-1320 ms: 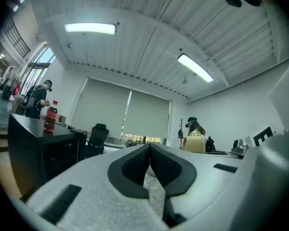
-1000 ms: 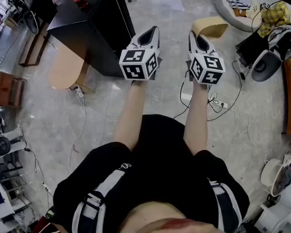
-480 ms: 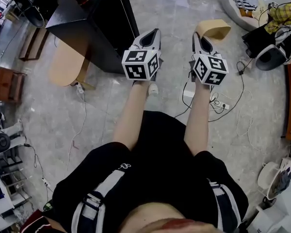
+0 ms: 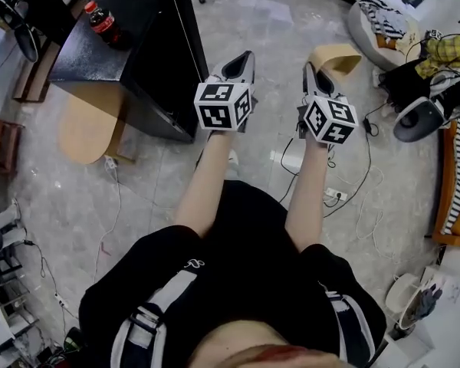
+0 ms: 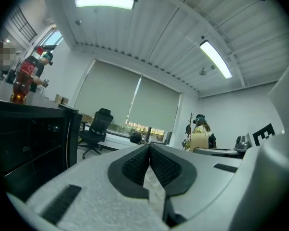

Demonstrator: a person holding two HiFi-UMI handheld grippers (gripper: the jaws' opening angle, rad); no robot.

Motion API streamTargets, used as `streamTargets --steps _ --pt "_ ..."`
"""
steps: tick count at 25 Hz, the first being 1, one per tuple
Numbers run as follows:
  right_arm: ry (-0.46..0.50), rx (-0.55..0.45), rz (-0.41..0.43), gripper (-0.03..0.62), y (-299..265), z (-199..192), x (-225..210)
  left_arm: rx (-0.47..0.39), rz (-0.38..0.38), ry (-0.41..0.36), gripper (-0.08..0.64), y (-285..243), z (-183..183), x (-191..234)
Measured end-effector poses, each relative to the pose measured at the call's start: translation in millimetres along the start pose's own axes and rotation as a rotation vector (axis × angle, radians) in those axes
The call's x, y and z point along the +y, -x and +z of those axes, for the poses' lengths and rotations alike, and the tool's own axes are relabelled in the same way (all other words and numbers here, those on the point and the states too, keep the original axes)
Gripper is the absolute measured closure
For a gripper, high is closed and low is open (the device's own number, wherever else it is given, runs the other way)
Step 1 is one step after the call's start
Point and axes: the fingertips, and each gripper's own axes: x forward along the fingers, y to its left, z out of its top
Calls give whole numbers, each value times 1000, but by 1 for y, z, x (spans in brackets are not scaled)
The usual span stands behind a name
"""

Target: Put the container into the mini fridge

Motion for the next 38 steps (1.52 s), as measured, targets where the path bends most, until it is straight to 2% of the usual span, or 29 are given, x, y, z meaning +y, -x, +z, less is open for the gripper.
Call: streamTargets --steps 5,9,15,21,26,31,34,38 --pt "2 25 23 578 -105 6 -15 23 4 15 554 -88 15 58" --pt "5 42 52 578 -165 4 -14 48 7 30 554 -135 16 97" --pt "9 81 67 578 -222 -5 -25 72 23 65 554 -180 8 136" --pt "22 118 116 578 -255 -8 -26 78 64 96 554 -199 7 158" --pt "35 196 198 578 -283 -31 -19 98 165 162 554 -196 -17 186" --pt "37 285 288 578 -310 -71 1 120 278 228 554 -180 -51 223" --pt "42 365 384 578 -323 -107 33 151 393 283 554 -148 -84 251" --pt "55 483 520 578 -330 -173 97 191 549 373 554 -86 -138 294"
